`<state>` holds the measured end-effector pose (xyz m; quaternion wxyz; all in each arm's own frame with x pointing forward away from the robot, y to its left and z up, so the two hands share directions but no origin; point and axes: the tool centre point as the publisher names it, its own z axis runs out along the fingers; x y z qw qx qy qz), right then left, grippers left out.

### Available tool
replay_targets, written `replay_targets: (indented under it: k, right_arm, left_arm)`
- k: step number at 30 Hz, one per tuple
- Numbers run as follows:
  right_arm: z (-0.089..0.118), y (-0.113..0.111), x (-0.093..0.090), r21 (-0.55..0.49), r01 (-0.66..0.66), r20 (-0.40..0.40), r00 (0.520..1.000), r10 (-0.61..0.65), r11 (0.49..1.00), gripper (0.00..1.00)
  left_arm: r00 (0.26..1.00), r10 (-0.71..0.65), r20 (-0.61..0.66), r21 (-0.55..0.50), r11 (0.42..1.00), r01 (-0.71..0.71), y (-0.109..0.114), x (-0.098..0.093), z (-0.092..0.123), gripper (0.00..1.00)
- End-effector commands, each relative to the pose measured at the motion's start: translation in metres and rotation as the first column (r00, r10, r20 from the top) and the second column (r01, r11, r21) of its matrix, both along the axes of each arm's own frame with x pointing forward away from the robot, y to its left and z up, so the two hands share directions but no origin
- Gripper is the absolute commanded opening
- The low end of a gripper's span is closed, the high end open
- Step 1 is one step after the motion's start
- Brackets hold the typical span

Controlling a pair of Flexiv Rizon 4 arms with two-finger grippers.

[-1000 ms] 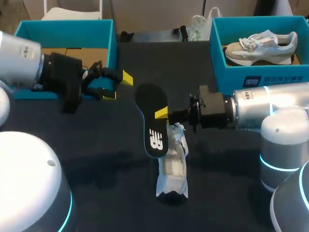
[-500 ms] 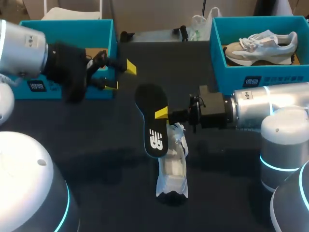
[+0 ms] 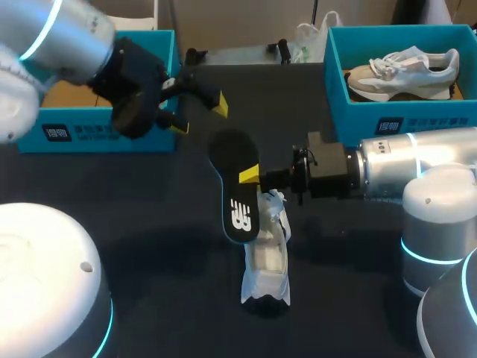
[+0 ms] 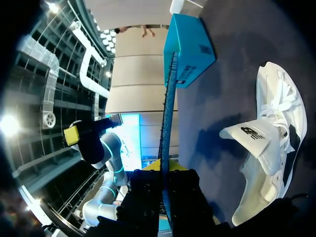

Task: Take the shoe out of the shoebox, open the shoe tongue, remove and reinsert the insole, then place the shoe into the shoebox

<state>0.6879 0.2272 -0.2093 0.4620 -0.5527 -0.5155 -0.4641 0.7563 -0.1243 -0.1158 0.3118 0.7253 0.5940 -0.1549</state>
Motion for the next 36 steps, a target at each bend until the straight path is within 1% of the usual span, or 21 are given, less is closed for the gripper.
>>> replay_targets:
  k: [1,5,6,8,10,15,17,20,28,34,36]
  right_arm:
    - [0.0,0.002,-0.001,-0.002,0.002,0.0,1.0,-0.002,1.0,0.0]
    - [0.0,0.002,-0.001,-0.002,0.002,0.0,1.0,-0.002,1.0,0.0]
    - [0.0,0.002,-0.001,-0.002,0.002,0.0,1.0,-0.002,1.0,0.0]
    - [0.0,0.002,-0.001,-0.002,0.002,0.0,1.0,-0.002,1.0,0.0]
    - [0.0,0.002,-0.001,-0.002,0.002,0.0,1.0,-0.002,1.0,0.0]
    - [0.0,0.002,-0.001,-0.002,0.002,0.0,1.0,-0.002,1.0,0.0]
    - [0.0,0.002,-0.001,-0.002,0.002,0.0,1.0,-0.002,1.0,0.0]
    - [0.0,0.002,-0.001,-0.002,0.002,0.0,1.0,-0.002,1.0,0.0]
    - [0.0,0.002,-0.001,-0.002,0.002,0.0,1.0,-0.002,1.0,0.0]
    - [0.0,0.002,-0.001,-0.002,0.002,0.0,1.0,-0.002,1.0,0.0]
    - [0.0,0.002,-0.001,-0.002,0.002,0.0,1.0,-0.002,1.0,0.0]
  left_arm:
    - [1.0,-0.031,0.003,0.183,0.983,0.03,-0.008,0.009,0.005,1.0]
    - [1.0,-0.031,0.003,0.183,0.983,0.03,-0.008,0.009,0.005,1.0]
    - [0.999,-0.004,-0.035,0.173,0.985,0.01,-0.01,0.009,0.004,1.0]
    - [0.994,0.044,-0.103,0.208,0.978,-0.021,-0.014,0.012,0.003,1.0]
    - [0.987,0.064,-0.149,0.221,0.975,-0.03,-0.018,0.012,0.005,1.0]
    - [0.975,0.045,-0.215,0.343,0.939,0.033,-0.031,0.005,0.004,1.0]
    - [0.972,0.067,-0.227,0.432,0.901,0.038,-0.036,0.004,-0.001,1.0]
    - [0.965,0.102,-0.243,0.498,0.866,0.034,-0.039,0.002,-0.005,1.0]
    - [0.948,0.127,-0.292,0.539,0.841,0.054,-0.038,-0.008,-0.014,1.0]
    - [0.951,0.138,-0.278,0.571,0.82,0.048,-0.041,-0.013,-0.018,1.0]
    - [0.951,0.147,-0.272,0.569,0.822,0.036,-0.042,-0.013,-0.018,1.0]
